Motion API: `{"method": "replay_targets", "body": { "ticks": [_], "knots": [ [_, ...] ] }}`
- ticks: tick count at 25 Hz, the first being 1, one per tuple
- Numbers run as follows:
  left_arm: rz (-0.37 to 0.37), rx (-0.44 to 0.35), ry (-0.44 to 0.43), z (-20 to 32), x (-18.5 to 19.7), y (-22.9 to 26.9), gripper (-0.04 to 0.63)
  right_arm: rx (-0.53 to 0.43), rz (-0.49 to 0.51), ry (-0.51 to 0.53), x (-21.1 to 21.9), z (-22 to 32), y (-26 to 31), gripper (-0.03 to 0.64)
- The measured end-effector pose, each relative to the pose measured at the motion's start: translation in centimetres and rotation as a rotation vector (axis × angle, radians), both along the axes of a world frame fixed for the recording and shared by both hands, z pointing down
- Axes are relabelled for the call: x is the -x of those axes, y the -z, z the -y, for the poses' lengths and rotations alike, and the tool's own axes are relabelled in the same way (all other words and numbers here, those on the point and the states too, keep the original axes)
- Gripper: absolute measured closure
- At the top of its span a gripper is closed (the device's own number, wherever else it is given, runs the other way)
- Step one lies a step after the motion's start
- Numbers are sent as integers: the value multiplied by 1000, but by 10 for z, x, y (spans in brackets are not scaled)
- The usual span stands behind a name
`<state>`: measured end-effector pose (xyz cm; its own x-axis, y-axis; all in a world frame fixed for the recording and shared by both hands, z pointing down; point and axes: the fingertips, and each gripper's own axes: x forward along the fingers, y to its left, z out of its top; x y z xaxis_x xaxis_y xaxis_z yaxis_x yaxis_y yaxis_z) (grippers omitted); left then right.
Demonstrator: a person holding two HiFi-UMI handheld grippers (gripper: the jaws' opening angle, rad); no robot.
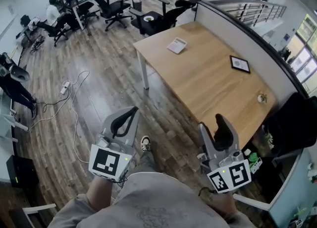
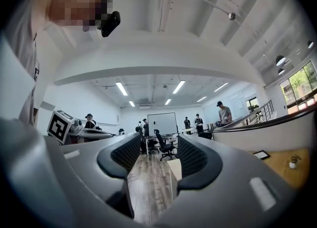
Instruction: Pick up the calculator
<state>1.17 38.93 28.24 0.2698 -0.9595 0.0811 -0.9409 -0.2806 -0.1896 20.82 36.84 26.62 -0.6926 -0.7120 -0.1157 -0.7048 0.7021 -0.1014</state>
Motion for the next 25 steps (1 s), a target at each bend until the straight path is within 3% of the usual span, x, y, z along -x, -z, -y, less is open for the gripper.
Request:
{"method": "replay_targets", "body": {
  "ticks": [7, 25],
  "knots": [
    [-23, 17, -9, 70, 42, -1, 594, 20, -36, -25, 34, 74, 0, 400],
    [-45, 45, -106, 274, 190, 7, 594, 144, -154, -45, 187, 283, -26, 400]
  ]
}}
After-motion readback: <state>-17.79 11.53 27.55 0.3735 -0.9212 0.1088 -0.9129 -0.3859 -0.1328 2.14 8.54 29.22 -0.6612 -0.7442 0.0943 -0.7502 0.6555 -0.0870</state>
